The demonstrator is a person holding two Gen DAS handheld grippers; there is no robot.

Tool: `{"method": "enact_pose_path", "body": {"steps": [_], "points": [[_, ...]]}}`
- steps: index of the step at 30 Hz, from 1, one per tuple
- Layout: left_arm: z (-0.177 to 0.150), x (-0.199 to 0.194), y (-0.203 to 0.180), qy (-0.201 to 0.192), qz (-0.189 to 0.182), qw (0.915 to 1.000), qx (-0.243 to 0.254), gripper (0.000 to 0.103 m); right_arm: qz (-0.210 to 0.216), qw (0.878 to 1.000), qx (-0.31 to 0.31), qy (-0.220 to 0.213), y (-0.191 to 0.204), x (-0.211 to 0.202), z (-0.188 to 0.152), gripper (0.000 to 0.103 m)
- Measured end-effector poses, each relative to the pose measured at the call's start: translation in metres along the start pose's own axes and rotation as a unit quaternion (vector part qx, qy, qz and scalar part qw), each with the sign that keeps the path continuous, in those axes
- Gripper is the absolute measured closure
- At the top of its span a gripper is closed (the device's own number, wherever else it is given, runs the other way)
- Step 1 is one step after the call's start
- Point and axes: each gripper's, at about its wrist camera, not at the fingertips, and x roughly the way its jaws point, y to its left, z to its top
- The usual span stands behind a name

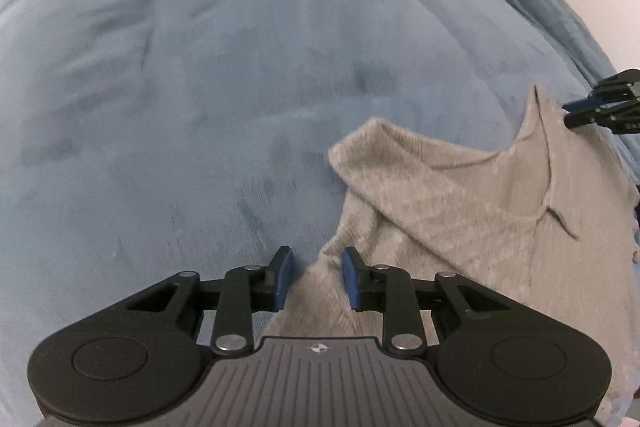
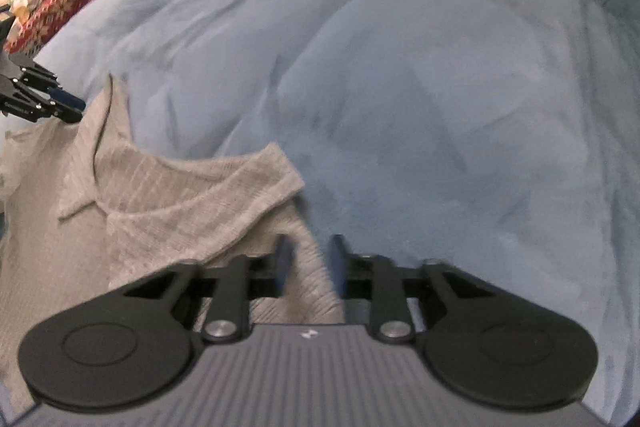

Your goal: Fold clothes

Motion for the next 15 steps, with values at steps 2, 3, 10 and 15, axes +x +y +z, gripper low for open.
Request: {"method": "enact_pose_path", "body": {"steps": [2, 3, 10, 15], "points": [[-0.003, -0.003, -0.006, -0.004, 0.013, 0.9997, 0.02, 0.096, -0.03, 0.999, -0.029, -0.007, 0.01, -0.001, -0.002, 0.101], [-0.004, -0.007, -0.014, -0.02, 0.044, 0.9976, 0.049, 0.096, -0.055, 0.997, -0.046, -0.022, 0.015, -0.005, -0.003, 0.101], [-0.014, -0.023, -0.022, -0.084, 0.159, 0.9791, 0.095, 0.096, -0.104, 0.992, -0.055, -0.043, 0.011, -0.013, -0.002, 0.102], [-0.022, -0.032, 0.013, -0.092, 0.134, 0.9867, 0.008, 0.096, -0.055, 0.995, -0.034, -0.075, 0.017, -0.024, 0.005, 0.099]]}}
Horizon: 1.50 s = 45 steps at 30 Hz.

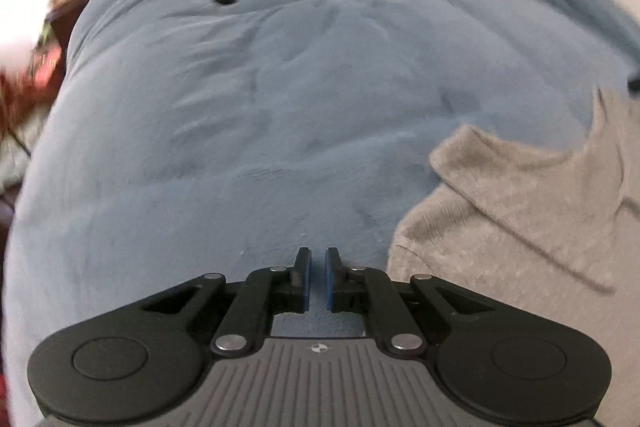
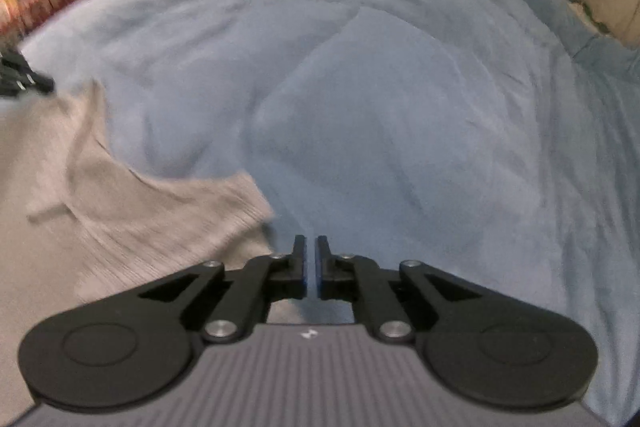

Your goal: Fold clothes

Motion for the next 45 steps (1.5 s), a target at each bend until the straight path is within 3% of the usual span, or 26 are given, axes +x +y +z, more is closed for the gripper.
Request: {"method": "enact_pose_path", "body": {"steps": [3, 5, 7, 12, 15, 16, 17, 18, 19, 23, 26, 29, 30, 31, 33, 35, 39, 41, 45], "points": [[-0.001, -0.007, 0.004, -0.005, -0.058, 0.9979, -0.028, 0.094, 0.041, 0.999, -0.018, -0.015, 0.022, 0.004, 0.016, 0.091], [-0.001, -0.008, 0.0, -0.001, -0.087, 0.9959, -0.025, 0.077, 0.068, 0.997, -0.03, -0.025, 0.041, 0.013, 0.03, 0.088], [-0.003, -0.004, -0.006, 0.009, -0.094, 0.9954, -0.01, 0.066, 0.105, 0.993, -0.034, -0.029, 0.062, 0.029, 0.047, 0.072], [-0.007, 0.012, -0.005, 0.021, -0.1, 0.9946, -0.019, 0.066, 0.179, 0.983, -0.036, -0.031, 0.115, 0.083, 0.091, 0.062], [-0.01, 0.011, -0.005, 0.016, -0.101, 0.9946, -0.017, 0.084, 0.199, 0.979, -0.027, -0.027, 0.138, 0.117, 0.114, 0.062], [-0.011, 0.01, -0.004, 0.016, -0.103, 0.9945, -0.016, 0.096, 0.199, 0.979, -0.032, -0.022, 0.145, 0.129, 0.121, 0.062], [-0.011, 0.01, -0.005, 0.016, -0.105, 0.9942, -0.015, 0.099, 0.199, 0.979, -0.037, -0.015, 0.151, 0.137, 0.127, 0.062], [-0.012, 0.009, -0.005, 0.016, -0.106, 0.9941, -0.014, 0.1, 0.2, 0.979, -0.044, -0.006, 0.157, 0.144, 0.131, 0.084], [-0.014, 0.007, -0.007, 0.014, -0.103, 0.9946, -0.01, 0.1, 0.201, 0.978, -0.052, 0.004, 0.162, 0.149, 0.135, 0.097], [-0.017, -0.02, -0.004, -0.038, -0.06, 0.9974, -0.01, 0.101, 0.178, 0.979, -0.086, -0.038, 0.173, 0.135, 0.142, 0.097], [-0.02, -0.025, 0.004, -0.05, -0.044, 0.9974, -0.031, 0.101, 0.171, 0.979, -0.096, -0.051, 0.172, 0.133, 0.142, 0.097], [-0.025, -0.007, 0.0, -0.014, -0.032, 0.9993, -0.015, 0.1, 0.172, 0.981, -0.09, -0.024, 0.172, 0.154, 0.139, 0.093], [-0.026, 0.0, -0.004, -0.002, -0.025, 0.9997, -0.006, 0.1, 0.171, 0.982, -0.079, -0.021, 0.17, 0.16, 0.138, 0.085], [-0.025, 0.004, -0.006, 0.001, -0.019, 0.9998, -0.002, 0.095, 0.17, 0.983, -0.067, -0.019, 0.168, 0.165, 0.138, 0.072], [-0.021, 0.003, -0.005, -0.005, -0.02, 0.9996, -0.021, 0.093, 0.174, 0.984, -0.035, -0.033, 0.156, 0.162, 0.138, 0.062], [-0.017, -0.006, -0.001, -0.02, -0.027, 0.9985, -0.044, 0.073, 0.199, 0.979, 0.006, -0.054, 0.139, 0.148, 0.143, 0.061], [-0.007, -0.029, -0.003, -0.038, -0.048, 0.9971, -0.044, 0.067, 0.195, 0.978, 0.029, -0.074, 0.102, 0.096, 0.138, 0.06], [0.002, -0.039, -0.011, -0.034, -0.057, 0.9976, -0.018, 0.067, 0.173, 0.982, 0.027, -0.073, 0.08, 0.066, 0.126, 0.06], [0.027, -0.052, -0.052, -0.031, -0.065, 0.9939, 0.084, 0.067, 0.114, 0.991, 0.049, -0.043, 0.021, 0.014, 0.079, 0.06]]}}
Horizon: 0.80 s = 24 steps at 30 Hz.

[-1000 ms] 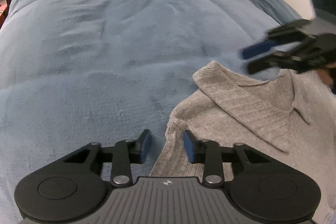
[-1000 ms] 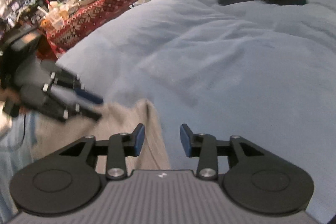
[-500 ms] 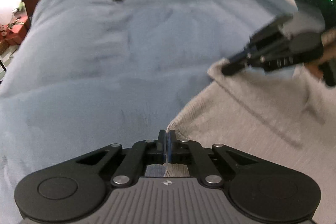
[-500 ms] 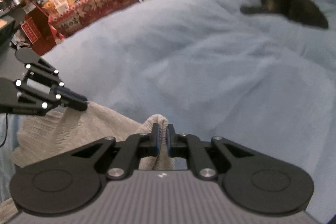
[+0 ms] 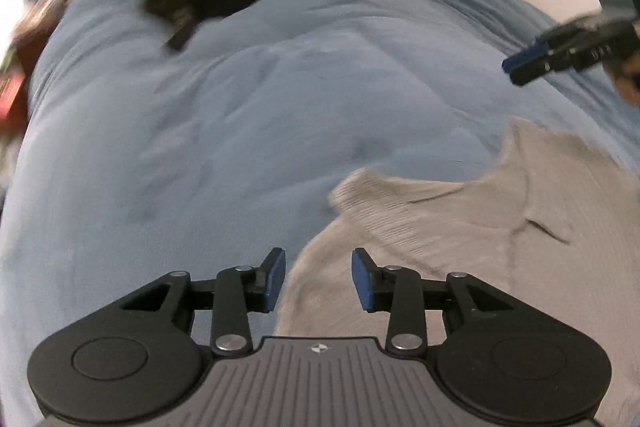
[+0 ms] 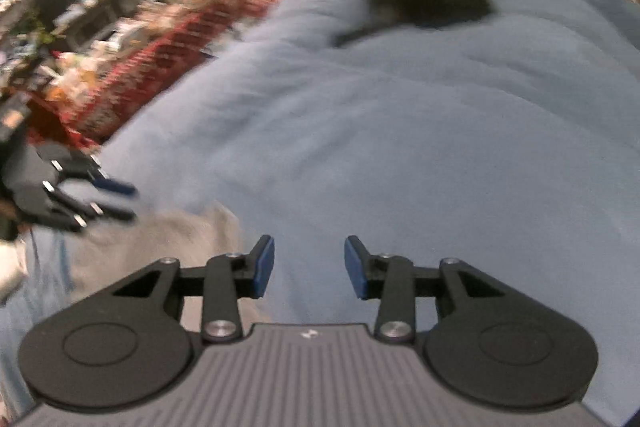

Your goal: Fold clothes

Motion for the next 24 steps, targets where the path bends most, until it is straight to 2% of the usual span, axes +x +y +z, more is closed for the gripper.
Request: {"method": "enact_pose_path", "body": {"steps": [3, 6, 8, 9, 10, 11, 14, 16, 18, 24], "points": [[0.029, 0.011, -0.033, -0.001, -0.027, 0.998, 0.057, 0.066, -0.049, 0.998, 0.023, 0.027, -0.036, -0.033, -0.039, 0.06], [0.06, 0.033, -0.073, -0.008, -0.063, 0.9936, 0.094, 0.063, -0.076, 0.995, 0.046, 0.041, -0.063, -0.048, -0.081, 0.061], [0.081, 0.053, -0.104, -0.01, -0.091, 0.9893, 0.114, 0.063, -0.075, 0.994, 0.063, 0.04, -0.076, -0.051, -0.103, 0.066], [0.091, 0.066, -0.118, -0.007, -0.109, 0.9869, 0.119, 0.063, -0.069, 0.994, 0.071, 0.035, -0.08, -0.049, -0.109, 0.075], [0.1, 0.078, -0.13, -0.004, -0.128, 0.9848, 0.118, 0.063, -0.062, 0.995, 0.079, 0.03, -0.083, -0.047, -0.115, 0.078], [0.109, 0.092, -0.141, 0.0, -0.144, 0.9831, 0.113, 0.064, -0.055, 0.994, 0.086, 0.025, -0.086, -0.045, -0.121, 0.078], [0.131, 0.127, -0.162, 0.007, -0.171, 0.9805, 0.096, 0.068, -0.038, 0.993, 0.113, -0.002, -0.093, -0.031, -0.128, 0.079], [0.139, 0.142, -0.171, 0.017, -0.185, 0.9785, 0.09, 0.069, -0.02, 0.992, 0.123, -0.002, -0.096, -0.023, -0.13, 0.08], [0.141, 0.152, -0.178, 0.029, -0.196, 0.9756, 0.095, 0.069, -0.015, 0.994, 0.111, 0.003, -0.091, -0.011, -0.129, 0.08], [0.127, 0.167, -0.189, 0.057, -0.197, 0.9713, 0.121, 0.069, -0.028, 0.997, 0.069, 0.032, -0.072, 0.003, -0.132, 0.079]]}}
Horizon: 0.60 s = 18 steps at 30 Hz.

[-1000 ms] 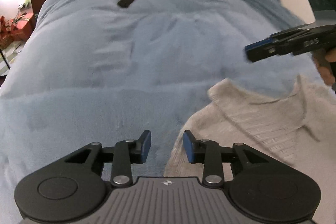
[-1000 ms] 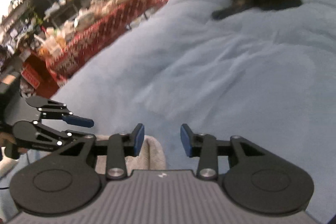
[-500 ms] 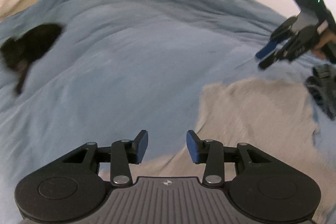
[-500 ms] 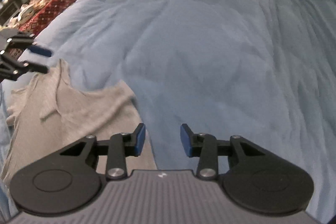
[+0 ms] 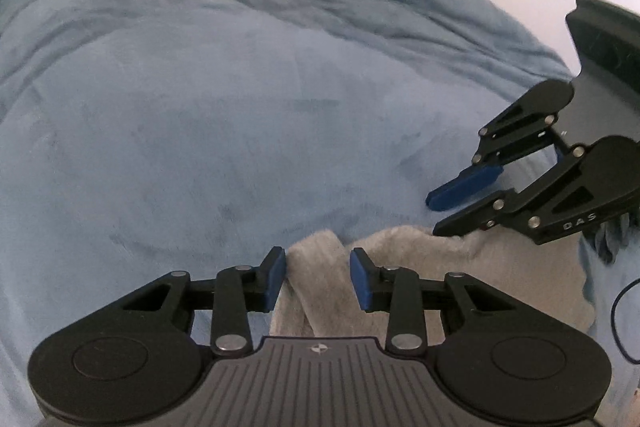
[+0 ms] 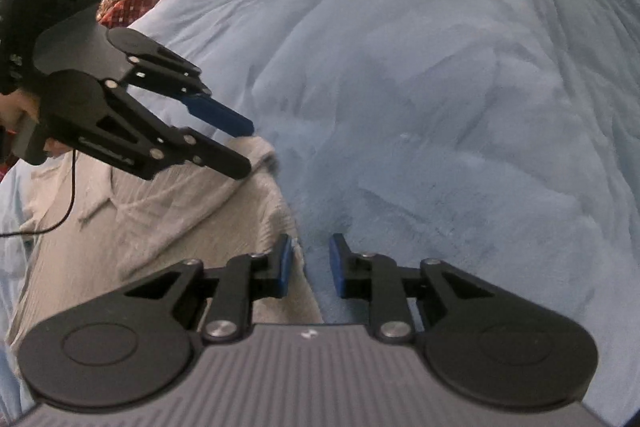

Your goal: Fold clothes

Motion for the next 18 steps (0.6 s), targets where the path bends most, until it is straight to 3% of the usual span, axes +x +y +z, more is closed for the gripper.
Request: {"method": "enact_pose_path", "body": {"steps": [3, 5, 7, 13, 16, 17, 18], "points": [[-0.005, 0.003, 0.0, 0.0, -0.004, 1.0, 0.004, 0.069, 0.006, 1.0, -0.011, 0.008, 0.008, 0.002, 0.001, 0.079], [-0.01, 0.0, 0.003, -0.006, -0.002, 1.0, 0.003, 0.084, 0.013, 1.0, -0.013, 0.015, 0.01, 0.004, 0.001, 0.079], [-0.014, -0.004, 0.005, -0.012, 0.005, 0.9999, 0.001, 0.091, 0.009, 1.0, -0.017, 0.022, 0.014, 0.007, 0.001, 0.079], [-0.015, -0.004, 0.002, -0.019, 0.013, 0.9997, -0.002, 0.091, 0.033, 0.999, -0.001, 0.01, 0.015, -0.004, -0.001, 0.079], [-0.015, -0.005, 0.002, -0.02, 0.014, 0.9997, -0.001, 0.091, 0.016, 0.999, -0.036, 0.029, 0.025, 0.003, -0.005, 0.079], [-0.015, -0.004, 0.003, -0.02, 0.015, 0.9997, -0.002, 0.091, 0.01, 0.998, -0.047, 0.032, 0.028, 0.006, -0.007, 0.08], [-0.015, -0.004, 0.003, -0.02, 0.016, 0.9997, -0.003, 0.091, 0.008, 0.998, -0.053, 0.03, 0.031, 0.007, -0.007, 0.088]]}}
